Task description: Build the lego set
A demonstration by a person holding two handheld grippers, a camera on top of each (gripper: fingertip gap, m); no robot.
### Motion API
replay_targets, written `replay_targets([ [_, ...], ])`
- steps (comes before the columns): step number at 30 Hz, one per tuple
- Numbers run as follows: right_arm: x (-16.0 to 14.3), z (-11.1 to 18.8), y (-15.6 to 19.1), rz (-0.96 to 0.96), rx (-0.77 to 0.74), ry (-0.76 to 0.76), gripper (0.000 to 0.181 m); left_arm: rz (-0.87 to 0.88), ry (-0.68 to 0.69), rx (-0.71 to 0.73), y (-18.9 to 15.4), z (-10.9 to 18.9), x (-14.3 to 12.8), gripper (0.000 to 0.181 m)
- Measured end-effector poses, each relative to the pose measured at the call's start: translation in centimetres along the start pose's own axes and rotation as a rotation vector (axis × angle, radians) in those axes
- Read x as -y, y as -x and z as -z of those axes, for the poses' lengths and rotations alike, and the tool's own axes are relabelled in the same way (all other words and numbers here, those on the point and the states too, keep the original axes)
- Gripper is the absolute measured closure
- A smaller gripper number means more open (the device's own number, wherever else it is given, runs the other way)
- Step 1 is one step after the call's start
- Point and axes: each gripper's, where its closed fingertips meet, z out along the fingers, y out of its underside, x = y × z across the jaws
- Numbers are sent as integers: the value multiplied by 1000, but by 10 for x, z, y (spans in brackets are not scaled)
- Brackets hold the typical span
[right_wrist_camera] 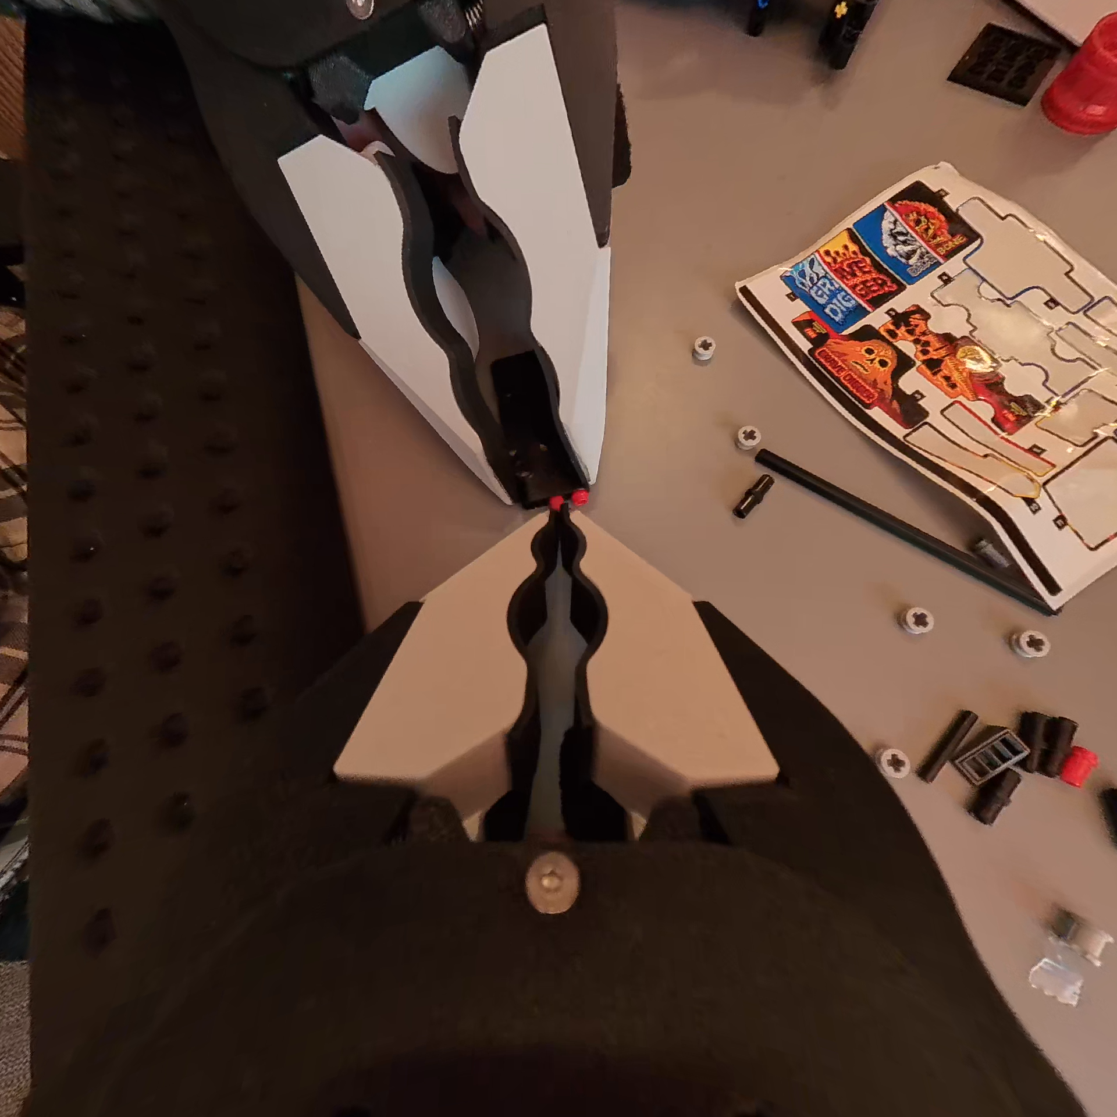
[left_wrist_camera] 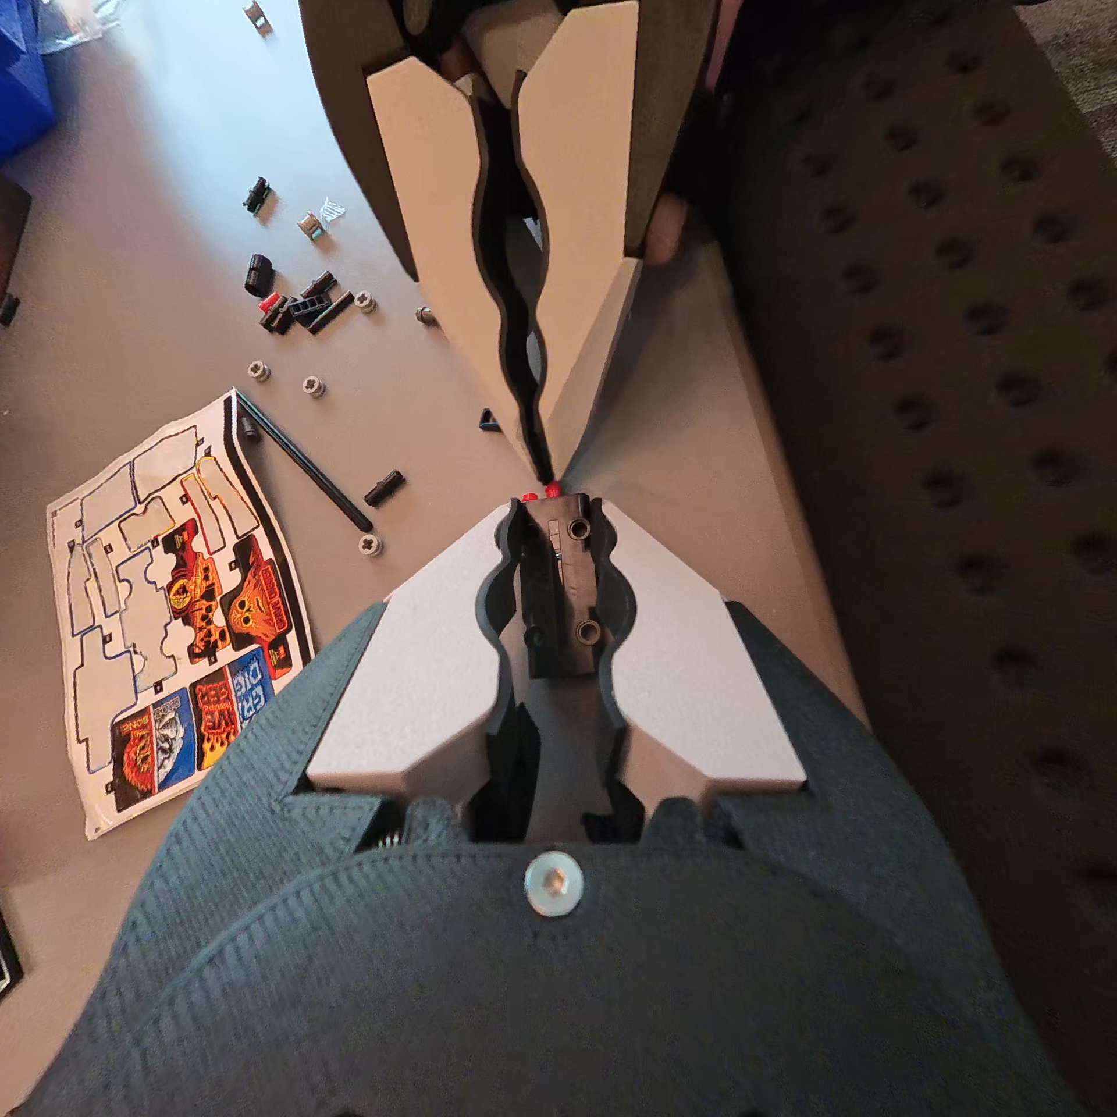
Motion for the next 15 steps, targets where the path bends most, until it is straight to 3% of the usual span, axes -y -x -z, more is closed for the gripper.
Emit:
replay_targets([
  [15,6,-1,0,19,-19,-25,181,-4,4,-3,0,0,0,160],
])
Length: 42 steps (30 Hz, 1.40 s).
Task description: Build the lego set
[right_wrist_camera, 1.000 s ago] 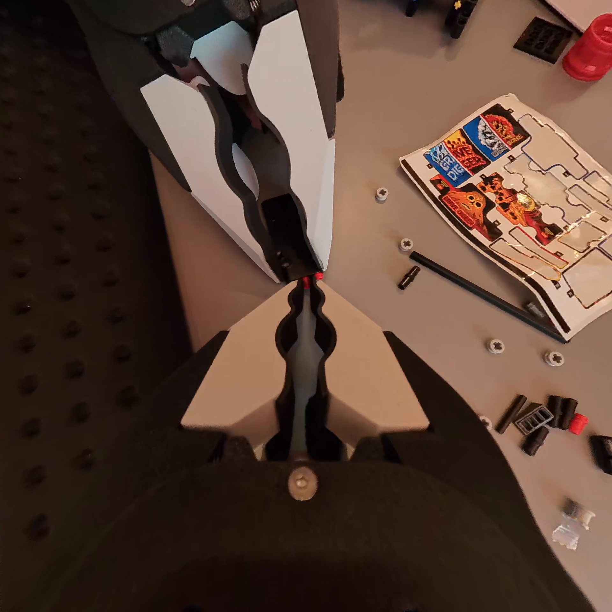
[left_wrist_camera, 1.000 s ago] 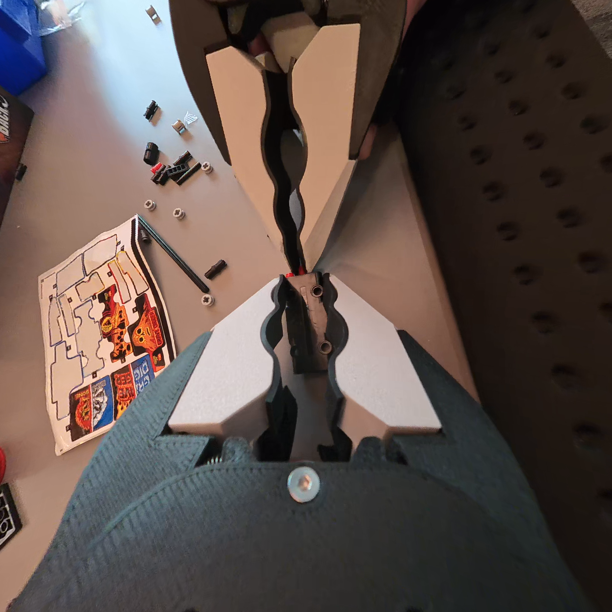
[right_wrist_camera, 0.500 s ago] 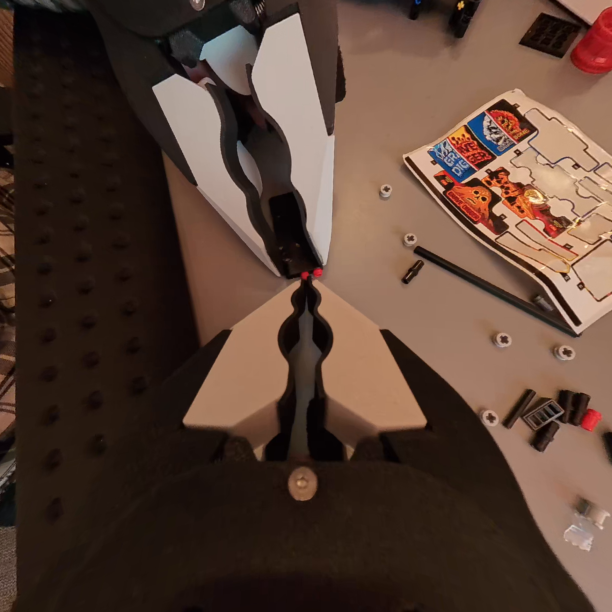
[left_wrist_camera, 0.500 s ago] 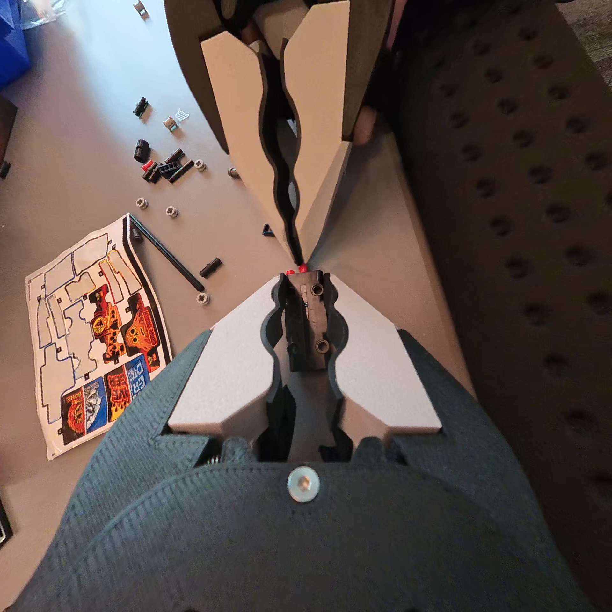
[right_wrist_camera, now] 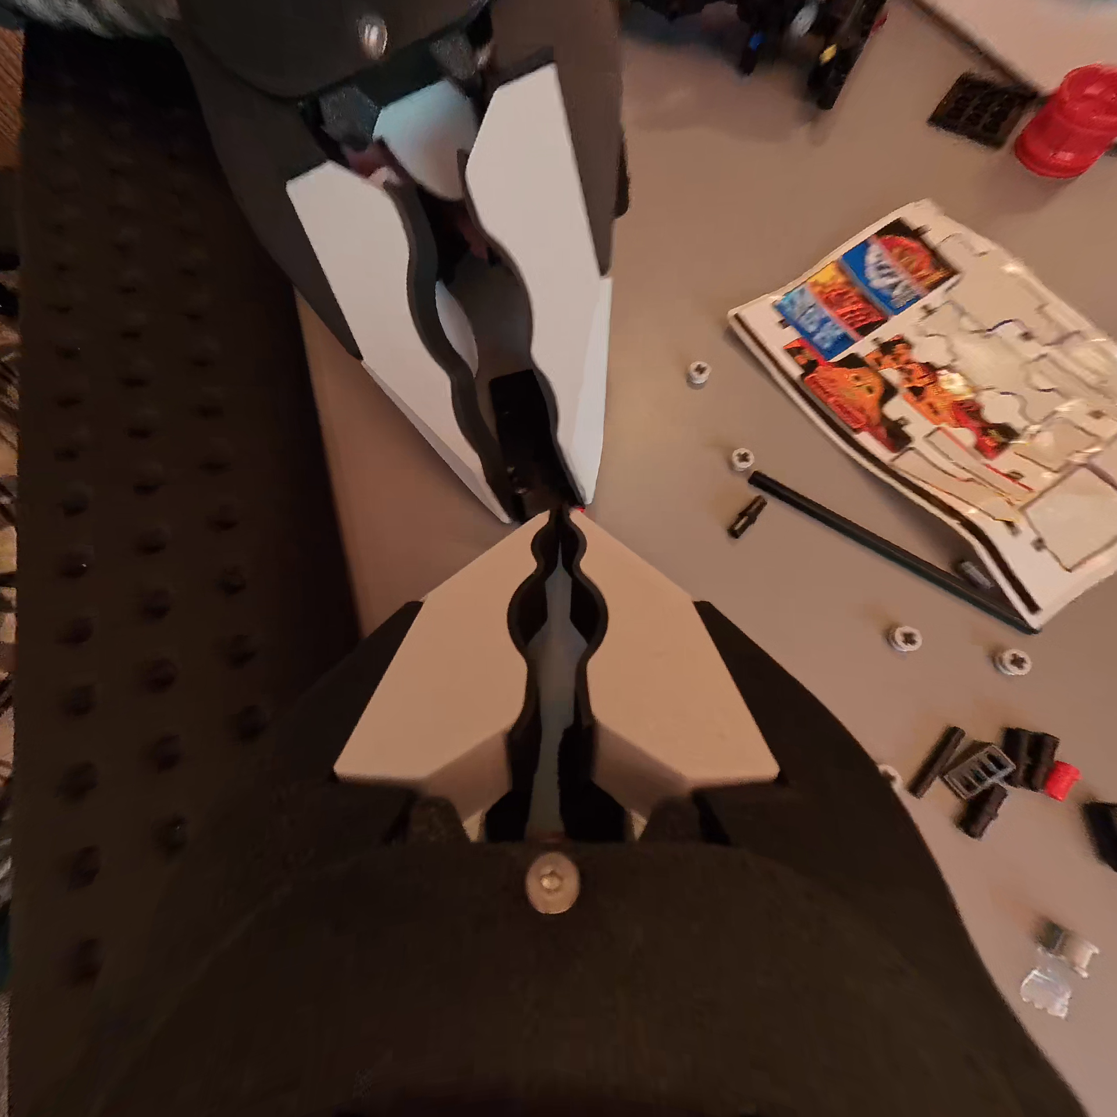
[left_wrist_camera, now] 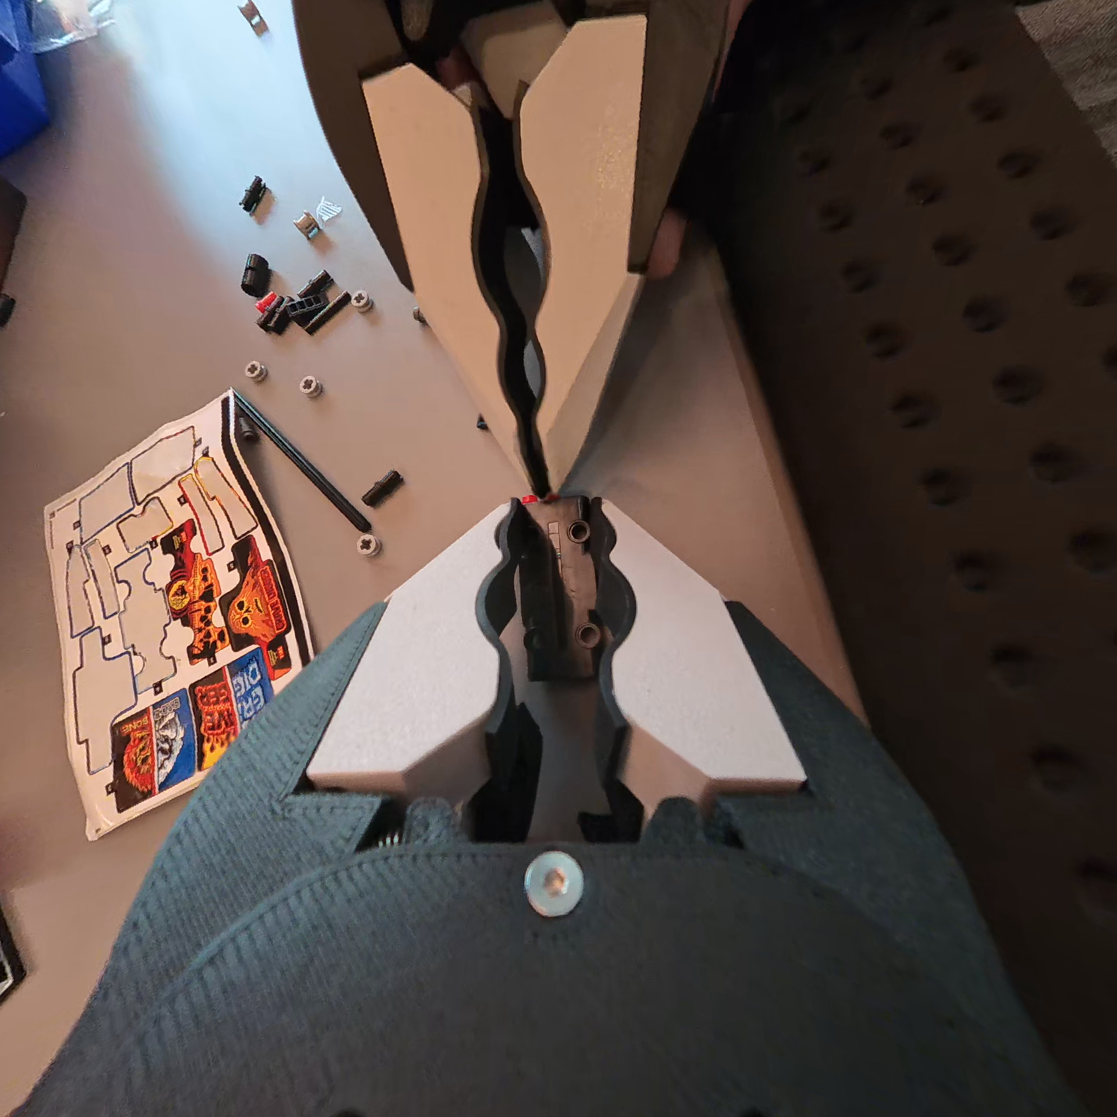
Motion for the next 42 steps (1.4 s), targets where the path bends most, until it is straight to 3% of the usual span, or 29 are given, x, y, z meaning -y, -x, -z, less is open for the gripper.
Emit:
replay_targets([
  [9,10,30,-28,-111,-103,-161,181,1,30,-26,-1,9,-4,149],
  [17,-8,0,-8,38,-76,42,181,7,57,-58,-6,11,-9,157],
  [31,-5,-5,-3,70,-69,49,181,36,41,-90,-9,8,-7,157],
  [42,3,7,-7,15,-61,-44,181,-88,46,-41,-12,10,-5,157],
])
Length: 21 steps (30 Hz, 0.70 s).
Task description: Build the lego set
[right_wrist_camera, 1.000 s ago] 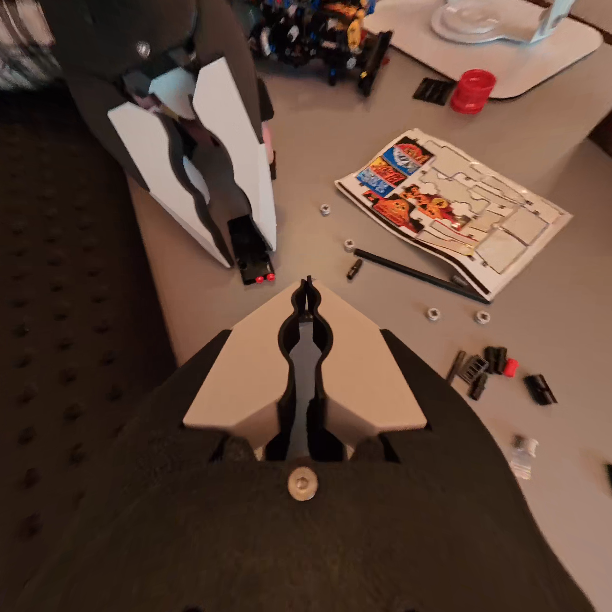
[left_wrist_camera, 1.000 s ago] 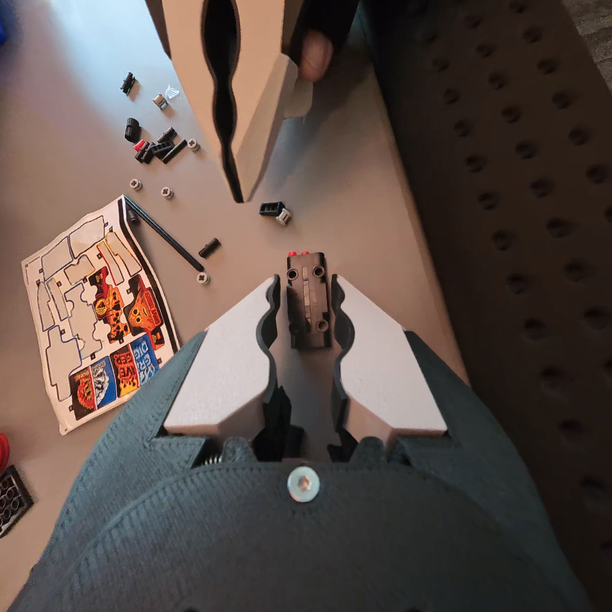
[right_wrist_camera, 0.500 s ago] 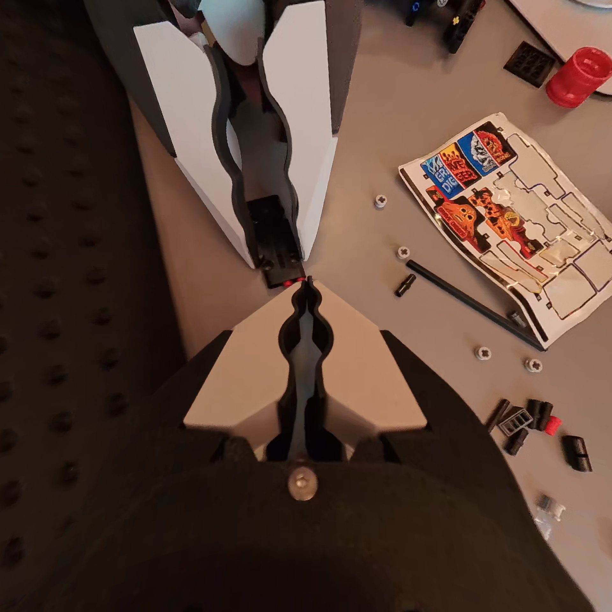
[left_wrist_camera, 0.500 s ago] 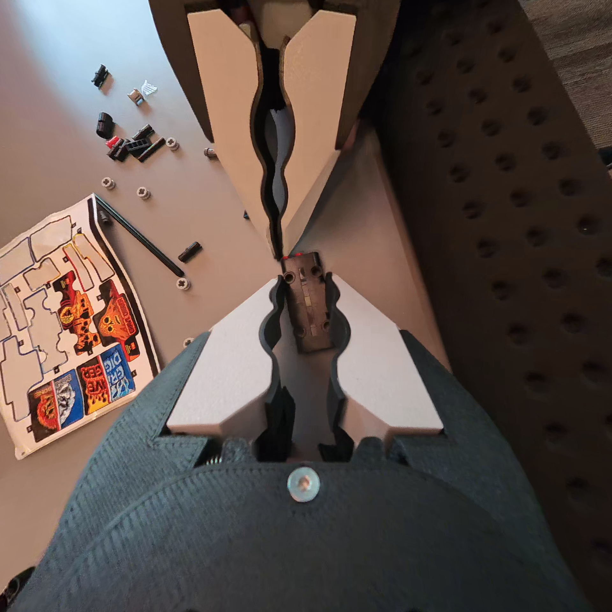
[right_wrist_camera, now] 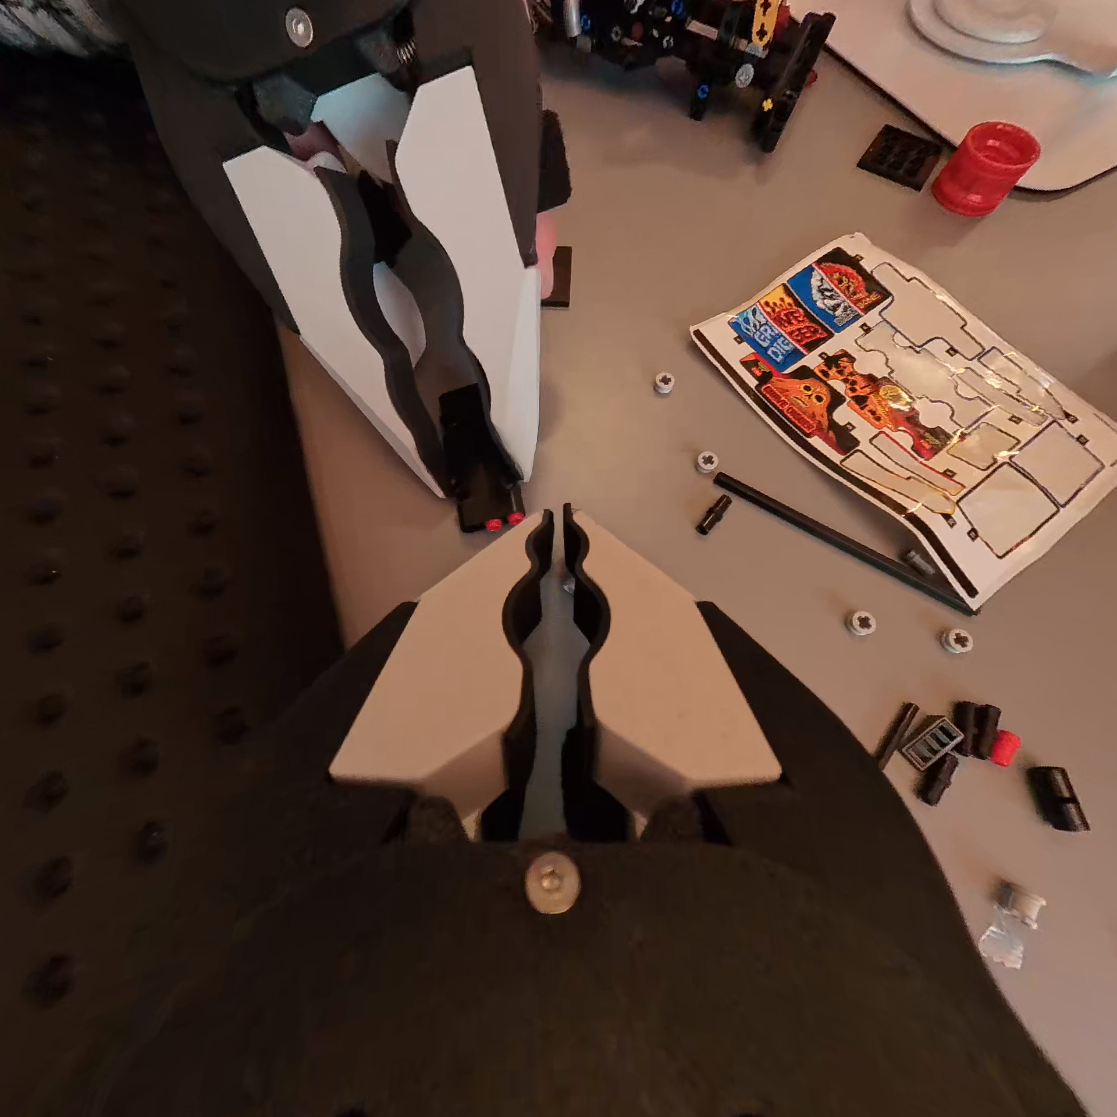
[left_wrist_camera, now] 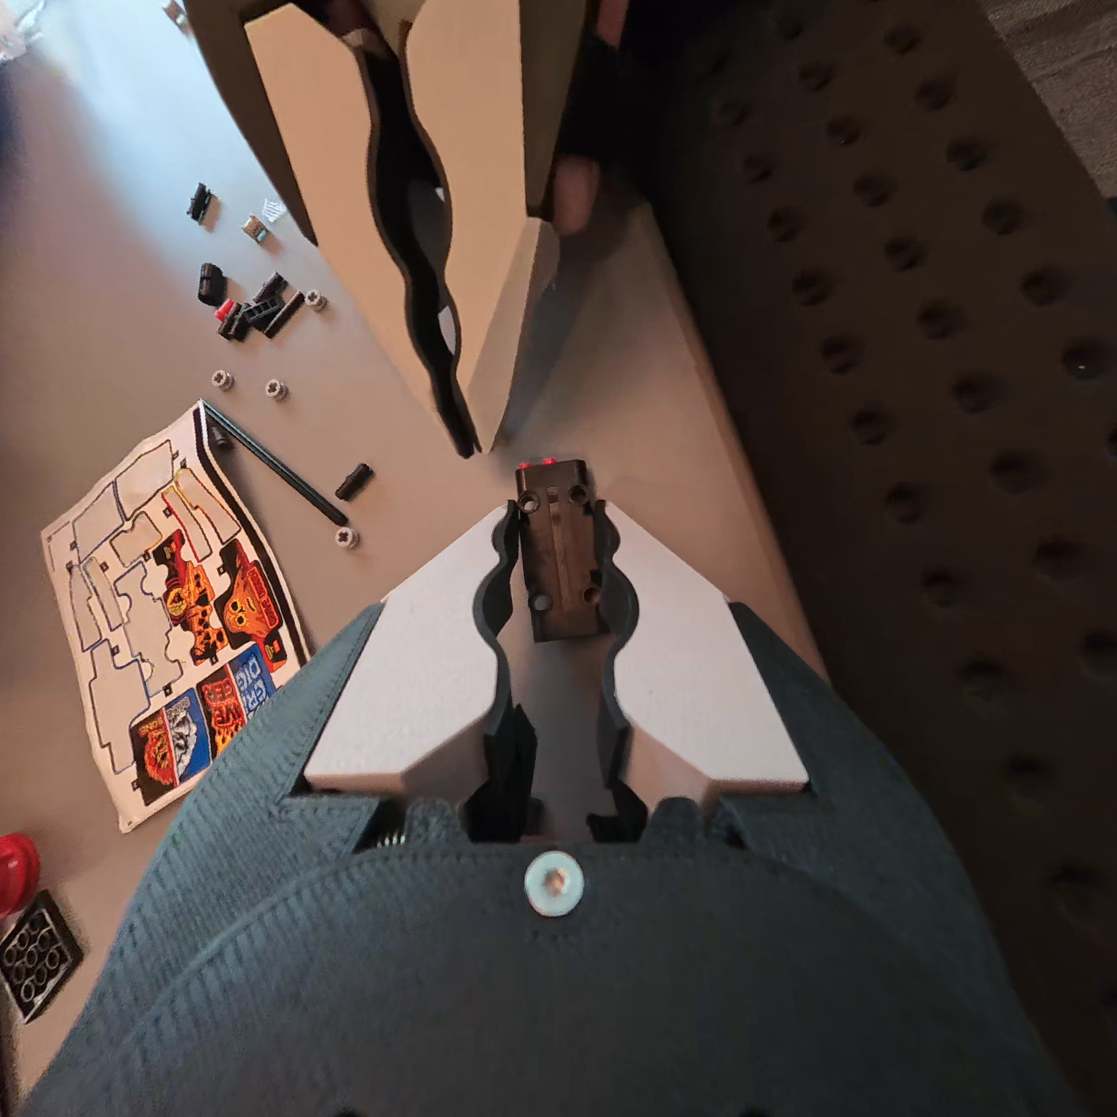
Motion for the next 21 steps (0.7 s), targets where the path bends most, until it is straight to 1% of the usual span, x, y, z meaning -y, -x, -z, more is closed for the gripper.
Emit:
replay_targets([
  [7,2,2,0,-12,22,-20,180,5,2,-3,0,1,-2,156],
  [11,5,6,0,-12,28,-48,181,7,11,-6,-1,4,-3,151],
  [21,4,6,2,1,45,-41,181,12,32,-16,-3,10,-7,149],
])
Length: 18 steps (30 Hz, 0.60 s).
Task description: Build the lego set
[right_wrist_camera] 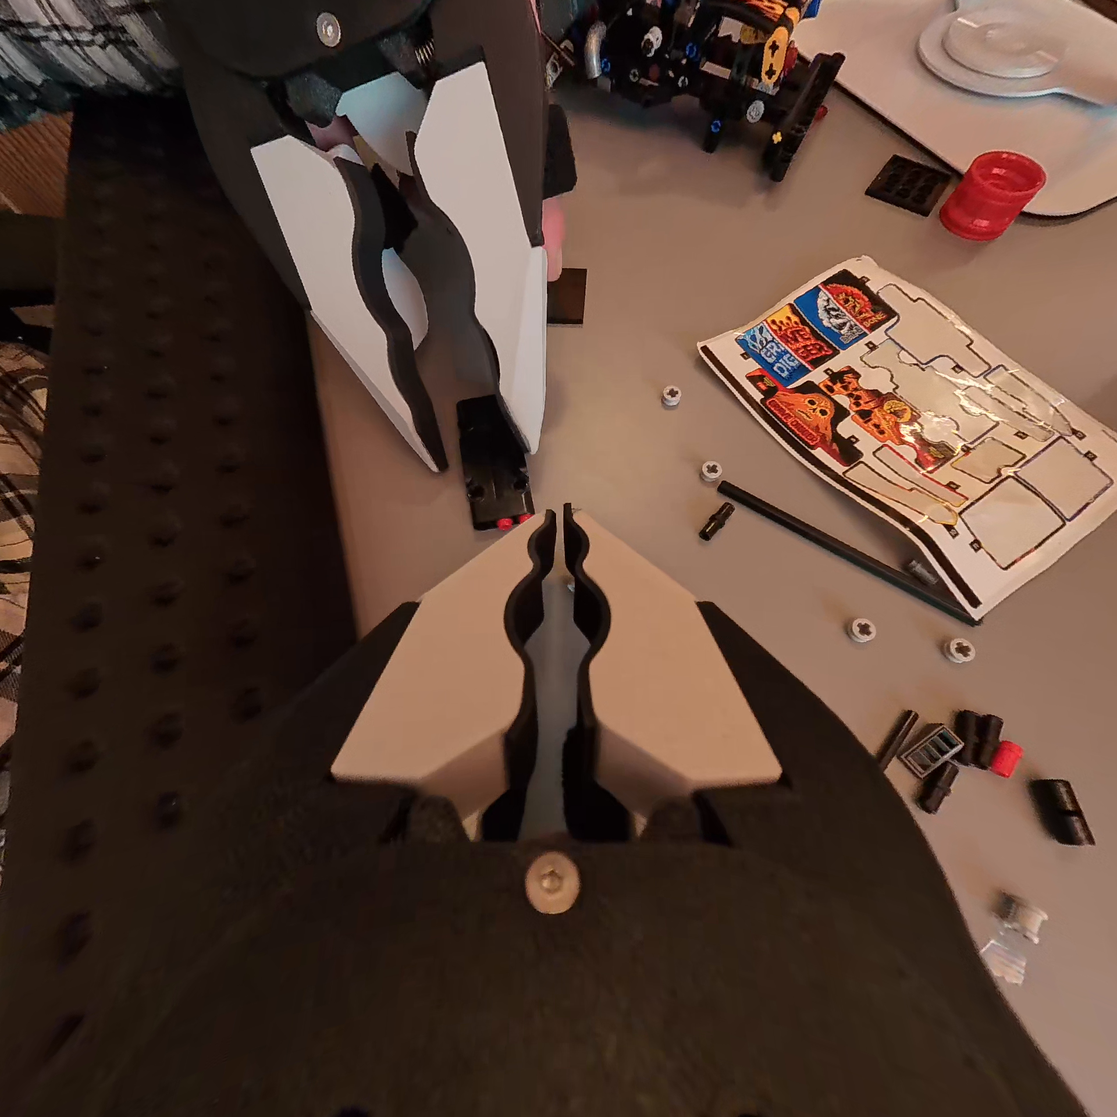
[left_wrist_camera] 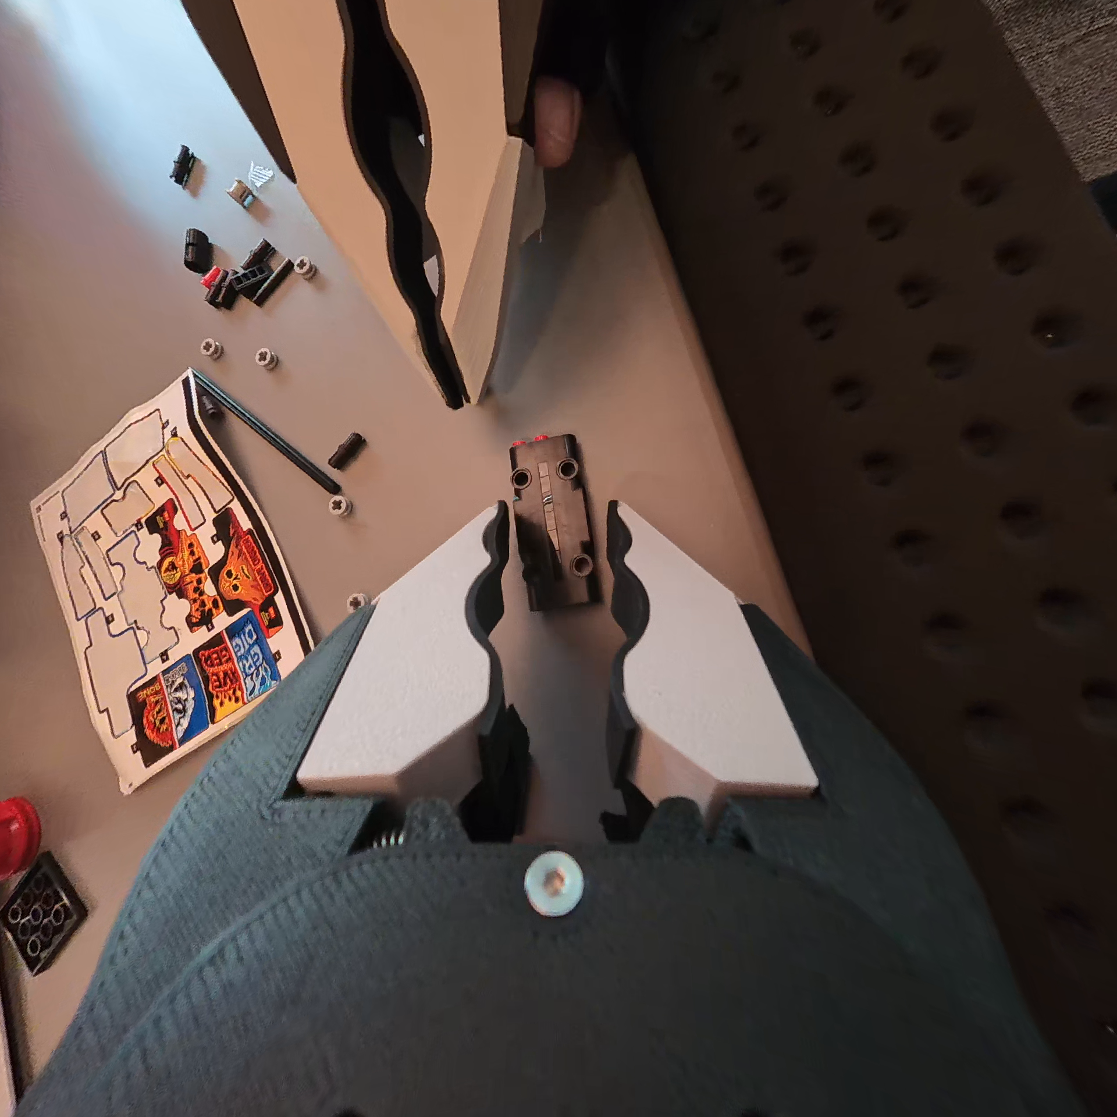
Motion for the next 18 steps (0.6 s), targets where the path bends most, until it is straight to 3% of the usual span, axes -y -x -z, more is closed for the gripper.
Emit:
replay_targets([
  [18,-1,1,-1,15,-7,-2,181,16,27,-29,-3,17,-10,144],
])
